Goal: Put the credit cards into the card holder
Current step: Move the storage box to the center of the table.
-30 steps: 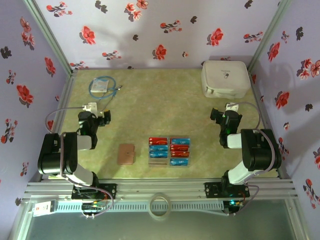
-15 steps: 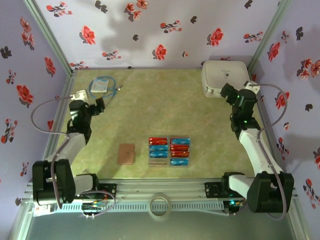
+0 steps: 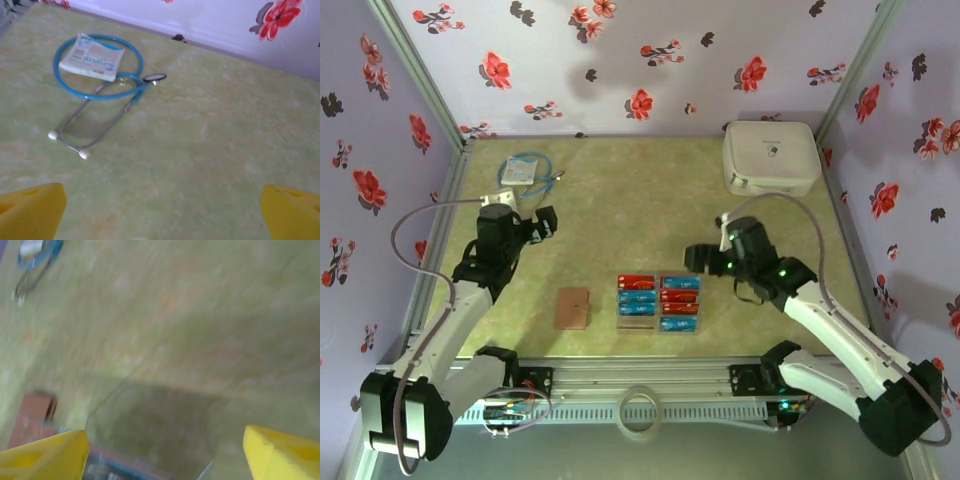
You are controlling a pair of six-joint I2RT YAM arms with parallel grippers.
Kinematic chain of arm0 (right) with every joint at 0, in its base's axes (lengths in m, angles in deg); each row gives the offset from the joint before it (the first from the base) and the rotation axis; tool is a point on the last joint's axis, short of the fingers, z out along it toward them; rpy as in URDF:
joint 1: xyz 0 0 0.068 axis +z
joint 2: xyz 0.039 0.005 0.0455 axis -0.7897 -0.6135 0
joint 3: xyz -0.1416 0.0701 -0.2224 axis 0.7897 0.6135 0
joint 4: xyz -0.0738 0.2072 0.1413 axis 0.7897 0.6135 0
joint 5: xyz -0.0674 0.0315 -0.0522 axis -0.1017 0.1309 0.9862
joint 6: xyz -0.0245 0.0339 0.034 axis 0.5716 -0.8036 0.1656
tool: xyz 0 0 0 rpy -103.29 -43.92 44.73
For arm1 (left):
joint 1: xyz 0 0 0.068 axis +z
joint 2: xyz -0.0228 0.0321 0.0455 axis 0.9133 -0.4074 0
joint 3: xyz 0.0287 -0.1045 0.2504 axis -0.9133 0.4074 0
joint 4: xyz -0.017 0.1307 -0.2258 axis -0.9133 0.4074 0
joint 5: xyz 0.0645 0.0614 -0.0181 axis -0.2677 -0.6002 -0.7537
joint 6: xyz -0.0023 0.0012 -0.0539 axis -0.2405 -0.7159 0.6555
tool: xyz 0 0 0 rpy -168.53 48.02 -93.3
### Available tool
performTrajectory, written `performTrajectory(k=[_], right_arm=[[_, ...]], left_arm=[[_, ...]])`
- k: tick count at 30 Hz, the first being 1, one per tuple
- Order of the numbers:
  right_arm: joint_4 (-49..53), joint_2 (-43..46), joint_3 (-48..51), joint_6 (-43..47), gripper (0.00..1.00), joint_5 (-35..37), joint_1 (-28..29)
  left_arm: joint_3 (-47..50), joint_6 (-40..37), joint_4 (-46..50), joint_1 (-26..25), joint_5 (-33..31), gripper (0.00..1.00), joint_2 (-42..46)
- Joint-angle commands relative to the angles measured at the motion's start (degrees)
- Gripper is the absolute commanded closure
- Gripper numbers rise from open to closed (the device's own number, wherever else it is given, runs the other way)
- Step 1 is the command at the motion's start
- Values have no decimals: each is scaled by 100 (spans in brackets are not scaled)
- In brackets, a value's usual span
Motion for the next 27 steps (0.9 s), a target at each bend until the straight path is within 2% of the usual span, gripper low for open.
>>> performTrajectory(k=[1,6,12,18,27], right_arm=[[473,103,259,-550,22,103,726],[544,-37,362,-879,25,512,1875],[757,-322,256,-1131,27,686,2756],[282,-733,407,-1641,31,697,3454],[-479,-1616,383,-2154,31,776,4260]], left_arm=[[53,313,318,-155,-86,0,19],[-108,382,336,-312,-95,0,-265],[-289,282,414,-427,-139,0,-530],[-301,285,337,-450,-165,0,-662],[-397,294,292,-475,-174,0,-860]])
